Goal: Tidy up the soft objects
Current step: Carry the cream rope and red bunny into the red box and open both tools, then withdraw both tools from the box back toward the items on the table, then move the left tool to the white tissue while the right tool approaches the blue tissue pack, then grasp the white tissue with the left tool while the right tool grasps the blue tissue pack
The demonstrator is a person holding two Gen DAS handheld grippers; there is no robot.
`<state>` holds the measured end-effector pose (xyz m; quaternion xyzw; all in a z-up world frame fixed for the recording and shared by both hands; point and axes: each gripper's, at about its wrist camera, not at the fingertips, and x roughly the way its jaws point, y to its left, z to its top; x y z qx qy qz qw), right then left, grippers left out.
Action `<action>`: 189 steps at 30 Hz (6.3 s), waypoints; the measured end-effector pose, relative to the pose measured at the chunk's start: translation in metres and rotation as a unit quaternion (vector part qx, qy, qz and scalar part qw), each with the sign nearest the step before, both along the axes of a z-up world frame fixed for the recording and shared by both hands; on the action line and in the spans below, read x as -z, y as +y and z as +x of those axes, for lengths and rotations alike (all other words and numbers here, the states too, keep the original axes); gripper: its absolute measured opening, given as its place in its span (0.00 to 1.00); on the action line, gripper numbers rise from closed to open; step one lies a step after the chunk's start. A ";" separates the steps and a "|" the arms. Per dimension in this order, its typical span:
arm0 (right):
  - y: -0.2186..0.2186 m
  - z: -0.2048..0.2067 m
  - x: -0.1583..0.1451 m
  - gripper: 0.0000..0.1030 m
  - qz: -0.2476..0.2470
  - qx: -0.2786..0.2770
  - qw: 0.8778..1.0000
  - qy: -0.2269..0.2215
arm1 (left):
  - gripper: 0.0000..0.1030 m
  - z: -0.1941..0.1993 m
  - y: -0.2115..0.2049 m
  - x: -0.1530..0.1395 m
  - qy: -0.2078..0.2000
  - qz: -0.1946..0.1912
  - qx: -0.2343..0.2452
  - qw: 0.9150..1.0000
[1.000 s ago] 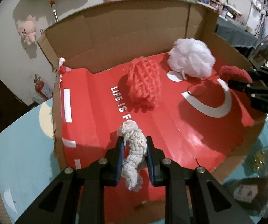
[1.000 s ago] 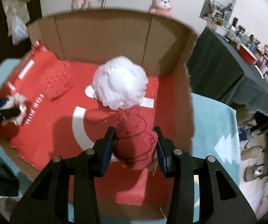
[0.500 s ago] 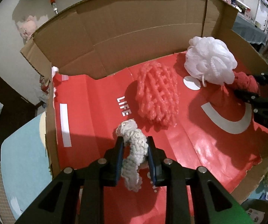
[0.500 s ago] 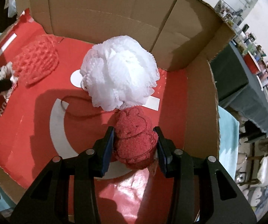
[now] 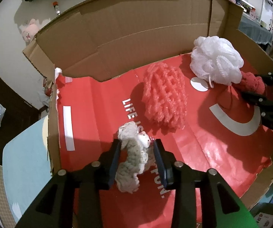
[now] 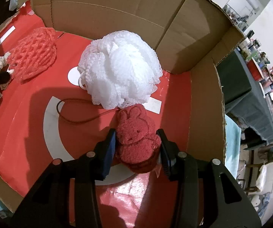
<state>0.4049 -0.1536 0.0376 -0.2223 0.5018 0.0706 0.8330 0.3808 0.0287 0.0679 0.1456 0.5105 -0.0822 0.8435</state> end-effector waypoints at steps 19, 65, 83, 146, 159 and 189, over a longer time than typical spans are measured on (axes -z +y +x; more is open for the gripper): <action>0.011 -0.020 -0.024 0.68 0.004 -0.017 1.000 -0.026 | 0.70 -0.024 0.003 -0.030 -0.043 -0.047 0.000 0.998; -0.030 -0.361 -0.174 0.93 0.213 -0.010 0.929 -0.304 | 1.00 -0.363 -0.021 -0.161 -0.375 -0.188 0.025 0.907; -0.033 -0.427 -0.158 0.94 0.207 0.007 0.917 -0.341 | 1.00 -0.405 -0.024 -0.128 -0.358 -0.207 0.012 0.910; -0.062 -0.347 -0.011 0.94 0.212 0.107 0.954 -0.186 | 0.95 -0.314 0.023 0.006 -0.169 -0.158 -0.059 0.971; -0.068 -0.306 -0.009 0.94 0.217 0.083 0.964 -0.126 | 0.87 -0.292 0.029 0.010 -0.131 -0.130 -0.031 0.982; -0.057 -0.280 0.005 0.83 0.238 0.057 0.969 -0.044 | 0.77 -0.277 0.041 0.029 -0.085 -0.119 -0.015 0.989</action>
